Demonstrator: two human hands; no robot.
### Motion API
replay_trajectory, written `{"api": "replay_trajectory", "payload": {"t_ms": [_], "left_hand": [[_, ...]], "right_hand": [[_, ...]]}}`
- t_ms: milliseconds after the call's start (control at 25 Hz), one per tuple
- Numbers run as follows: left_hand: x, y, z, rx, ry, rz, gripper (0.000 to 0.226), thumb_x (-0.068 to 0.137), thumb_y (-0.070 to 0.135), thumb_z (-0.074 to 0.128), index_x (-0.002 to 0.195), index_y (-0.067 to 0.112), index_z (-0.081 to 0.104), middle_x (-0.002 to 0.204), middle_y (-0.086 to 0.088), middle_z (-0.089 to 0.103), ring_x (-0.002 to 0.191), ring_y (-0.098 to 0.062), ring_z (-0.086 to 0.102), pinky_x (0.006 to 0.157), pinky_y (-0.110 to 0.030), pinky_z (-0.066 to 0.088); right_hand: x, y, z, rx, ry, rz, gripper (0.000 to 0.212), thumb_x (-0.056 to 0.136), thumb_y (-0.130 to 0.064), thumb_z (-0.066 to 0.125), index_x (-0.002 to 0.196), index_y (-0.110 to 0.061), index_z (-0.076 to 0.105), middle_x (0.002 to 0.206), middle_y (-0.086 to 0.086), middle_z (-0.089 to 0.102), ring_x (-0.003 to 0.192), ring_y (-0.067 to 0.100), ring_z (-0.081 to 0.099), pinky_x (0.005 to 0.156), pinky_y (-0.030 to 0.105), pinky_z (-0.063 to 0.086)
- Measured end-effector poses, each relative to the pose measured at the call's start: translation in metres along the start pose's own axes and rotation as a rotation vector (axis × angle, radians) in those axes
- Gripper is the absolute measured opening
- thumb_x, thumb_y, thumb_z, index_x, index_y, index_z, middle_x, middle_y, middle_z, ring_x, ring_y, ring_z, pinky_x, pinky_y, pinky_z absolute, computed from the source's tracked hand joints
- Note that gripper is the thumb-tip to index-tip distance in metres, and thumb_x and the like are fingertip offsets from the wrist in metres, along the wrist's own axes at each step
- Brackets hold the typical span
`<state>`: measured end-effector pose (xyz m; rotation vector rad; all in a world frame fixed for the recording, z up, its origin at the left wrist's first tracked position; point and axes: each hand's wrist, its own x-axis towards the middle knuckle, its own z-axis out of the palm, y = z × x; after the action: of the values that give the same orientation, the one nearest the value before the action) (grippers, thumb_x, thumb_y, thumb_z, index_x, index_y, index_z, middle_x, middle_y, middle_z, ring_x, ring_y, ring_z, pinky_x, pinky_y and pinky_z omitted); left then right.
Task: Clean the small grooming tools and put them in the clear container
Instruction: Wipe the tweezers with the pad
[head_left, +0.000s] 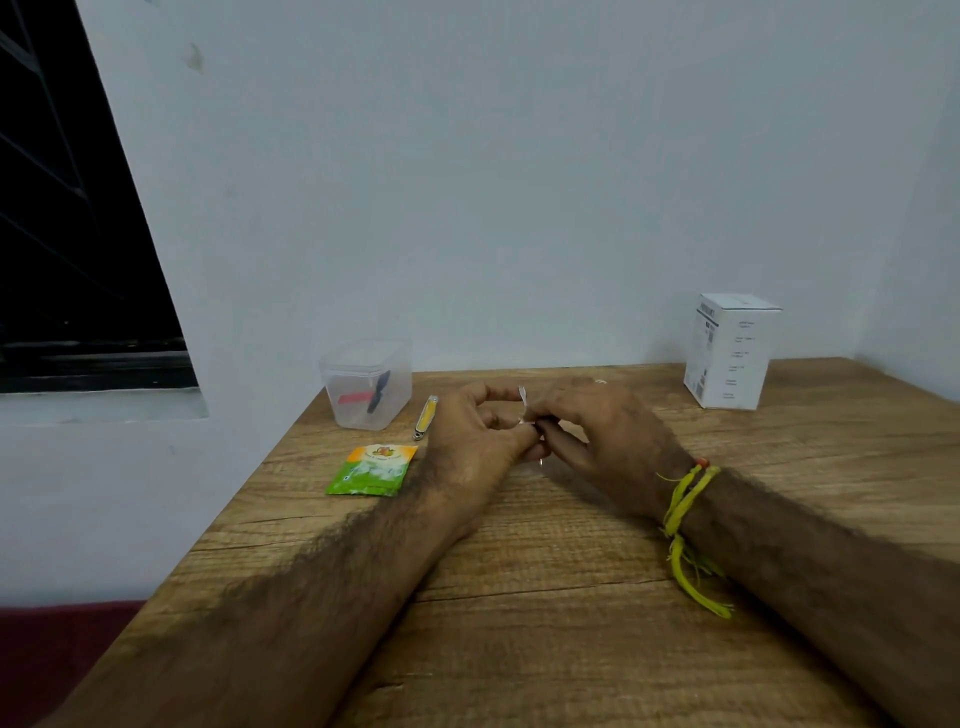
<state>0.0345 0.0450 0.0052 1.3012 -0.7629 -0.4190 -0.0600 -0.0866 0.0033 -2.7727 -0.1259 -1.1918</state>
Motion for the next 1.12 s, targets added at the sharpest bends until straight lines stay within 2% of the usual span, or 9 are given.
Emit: {"api": "replay_trajectory", "payload": {"t_ms": [120, 280, 360, 600, 800, 960, 1120], "left_hand": [[-0.001, 0.006, 0.000, -0.068, 0.030, -0.052, 0.012, 0.091, -0.002, 0.065, 0.103, -0.003, 0.066, 0.081, -0.016, 0.076, 0.074, -0.027, 0.076, 0.070, -0.036, 0.064], [0.003, 0.008, -0.004, -0.113, 0.073, -0.128, 0.023, 0.100, 0.021, 0.062, 0.100, -0.002, 0.067, 0.073, -0.013, 0.074, 0.061, -0.024, 0.074, 0.057, -0.029, 0.061], [0.001, 0.007, -0.005, -0.063, 0.075, -0.108, 0.020, 0.098, 0.018, 0.066, 0.102, -0.001, 0.063, 0.071, -0.010, 0.074, 0.058, -0.022, 0.073, 0.054, -0.026, 0.060], [0.005, 0.006, -0.009, 0.034, 0.088, -0.104, 0.021, 0.098, 0.018, 0.065, 0.109, 0.001, 0.058, 0.084, -0.019, 0.074, 0.054, -0.020, 0.071, 0.049, -0.028, 0.059], [0.005, 0.006, -0.008, 0.007, 0.108, -0.081, 0.020, 0.096, 0.013, 0.068, 0.105, -0.003, 0.060, 0.080, -0.018, 0.072, 0.052, -0.021, 0.070, 0.049, -0.027, 0.059], [0.005, 0.005, -0.007, 0.006, 0.111, -0.064, 0.016, 0.094, 0.011, 0.069, 0.100, -0.003, 0.061, 0.079, -0.017, 0.071, 0.052, -0.021, 0.070, 0.051, -0.029, 0.060], [0.006, 0.004, -0.008, 0.004, 0.124, -0.058, 0.014, 0.094, 0.010, 0.070, 0.098, -0.001, 0.062, 0.080, -0.020, 0.072, 0.053, -0.021, 0.071, 0.050, -0.028, 0.060]], "right_hand": [[0.001, -0.001, -0.001, 0.011, 0.007, 0.013, 0.024, 0.094, -0.024, 0.052, 0.101, -0.014, 0.073, 0.096, -0.002, 0.073, 0.087, 0.018, 0.066, 0.076, 0.042, 0.053], [0.001, -0.005, 0.000, 0.048, 0.014, -0.038, 0.015, 0.089, -0.010, 0.064, 0.100, -0.013, 0.074, 0.096, -0.003, 0.074, 0.086, 0.014, 0.067, 0.075, 0.038, 0.055], [0.001, -0.005, -0.002, 0.057, 0.015, -0.072, 0.017, 0.087, -0.008, 0.065, 0.101, -0.012, 0.074, 0.098, -0.003, 0.075, 0.087, 0.013, 0.068, 0.077, 0.034, 0.055], [0.001, -0.007, 0.000, -0.033, 0.002, -0.054, 0.020, 0.086, -0.015, 0.060, 0.101, -0.018, 0.074, 0.094, -0.005, 0.074, 0.084, 0.018, 0.068, 0.070, 0.041, 0.055], [0.000, -0.003, -0.003, -0.052, 0.004, -0.023, 0.020, 0.088, -0.022, 0.058, 0.102, -0.022, 0.074, 0.096, -0.009, 0.075, 0.085, 0.017, 0.069, 0.071, 0.042, 0.055], [-0.001, -0.005, -0.004, -0.050, 0.012, -0.071, 0.018, 0.087, -0.019, 0.063, 0.102, -0.020, 0.074, 0.096, -0.008, 0.075, 0.083, 0.018, 0.070, 0.068, 0.040, 0.055], [0.000, -0.005, -0.002, -0.089, -0.003, -0.031, 0.021, 0.088, -0.025, 0.058, 0.103, -0.025, 0.072, 0.096, -0.009, 0.074, 0.084, 0.019, 0.069, 0.068, 0.041, 0.054]]}}
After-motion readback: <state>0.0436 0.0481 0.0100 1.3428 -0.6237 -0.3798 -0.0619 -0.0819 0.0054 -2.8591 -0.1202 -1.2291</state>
